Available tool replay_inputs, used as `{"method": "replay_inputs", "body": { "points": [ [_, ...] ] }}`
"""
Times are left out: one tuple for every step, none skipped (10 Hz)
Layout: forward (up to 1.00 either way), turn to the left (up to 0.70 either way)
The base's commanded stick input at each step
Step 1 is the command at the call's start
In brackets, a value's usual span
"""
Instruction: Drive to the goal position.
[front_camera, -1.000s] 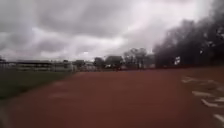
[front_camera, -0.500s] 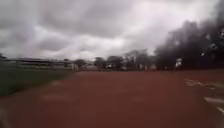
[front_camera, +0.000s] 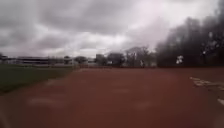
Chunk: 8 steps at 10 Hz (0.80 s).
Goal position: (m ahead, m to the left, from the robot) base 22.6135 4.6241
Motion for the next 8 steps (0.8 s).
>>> {"method": "replay_inputs", "body": {
  "points": [
    [0.7,0.0],
    [0.7,0.0],
    [0.7,0.0],
    [0.7,0.0],
    [0.7,0.0],
    [0.7,0.0],
    [0.7,0.0],
    [0.7,0.0]
  ]
}}
